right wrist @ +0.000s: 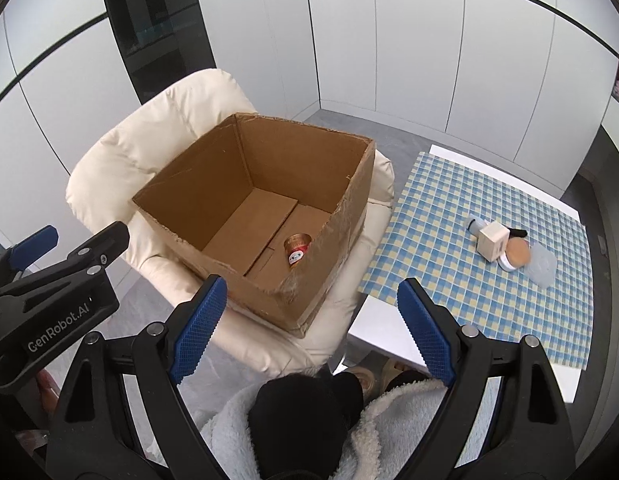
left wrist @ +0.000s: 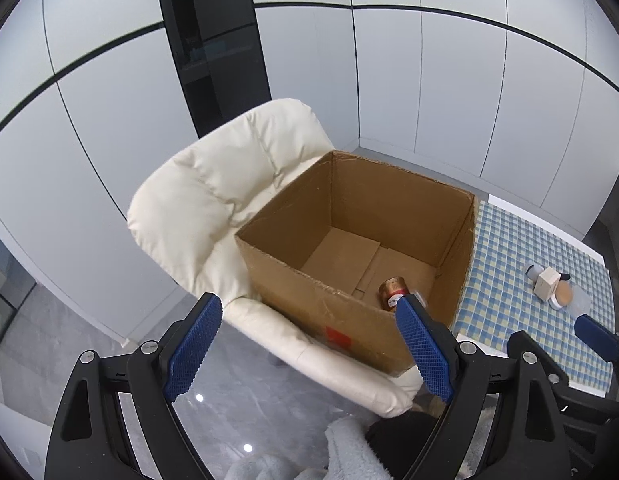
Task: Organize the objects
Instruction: 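Withdraw both open tools from the box back over the table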
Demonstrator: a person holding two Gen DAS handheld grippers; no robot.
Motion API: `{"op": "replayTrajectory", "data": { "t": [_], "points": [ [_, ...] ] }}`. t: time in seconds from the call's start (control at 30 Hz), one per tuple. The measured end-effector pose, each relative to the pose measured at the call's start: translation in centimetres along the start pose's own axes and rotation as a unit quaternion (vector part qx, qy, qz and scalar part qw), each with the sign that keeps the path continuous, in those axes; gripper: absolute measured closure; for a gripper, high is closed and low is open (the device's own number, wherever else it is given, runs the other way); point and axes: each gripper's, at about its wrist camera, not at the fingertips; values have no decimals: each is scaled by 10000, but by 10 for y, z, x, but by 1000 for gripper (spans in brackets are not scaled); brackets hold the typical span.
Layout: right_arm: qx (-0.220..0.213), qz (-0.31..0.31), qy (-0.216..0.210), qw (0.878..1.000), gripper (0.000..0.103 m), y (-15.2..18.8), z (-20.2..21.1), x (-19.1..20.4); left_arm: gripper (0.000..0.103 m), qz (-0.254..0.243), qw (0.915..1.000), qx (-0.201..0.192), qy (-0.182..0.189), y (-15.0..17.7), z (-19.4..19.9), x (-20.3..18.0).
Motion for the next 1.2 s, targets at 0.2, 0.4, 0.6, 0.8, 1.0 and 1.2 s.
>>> {"op": "replayTrajectory", "data": {
  "t": [0.2, 0.4, 0.6, 0.8, 1.0, 1.2],
  "points": [
    [-128, 6, 46, 9999, 14, 9, 20, 8, 13, -68, 9999, -44, 82, 3, 14, 0],
    [-250, -61, 191, 9995, 14, 10, 32, 3, 13, -109, 9996, -90, 240, 3, 21, -9],
    [-280, -219, 335, 9988, 14, 11, 43, -16, 13, -161, 9978, 2, 638, -2, 25, -34],
    [-460, -500, 649, 9956, 14, 13, 65, -50, 13, -513, 9942, -260, 905, -3, 50, -73],
    [-595, -876, 987, 9895, 14, 21, 92, -94, 13, -866, 9876, -318, 1270, -2, 68, -121],
    [-706, -1177, 1264, 9825, 14, 32, 116, -134, 13, -1152, 9800, -445, 1559, 0, 91, -164]
  ]
}}
Point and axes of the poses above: each gripper's, at about its wrist camera, not at the fingertips, and z roughly against the way its jaws point, x to its left, y to its underside, and after that the axes turned 14 degrees about -y, right-handed
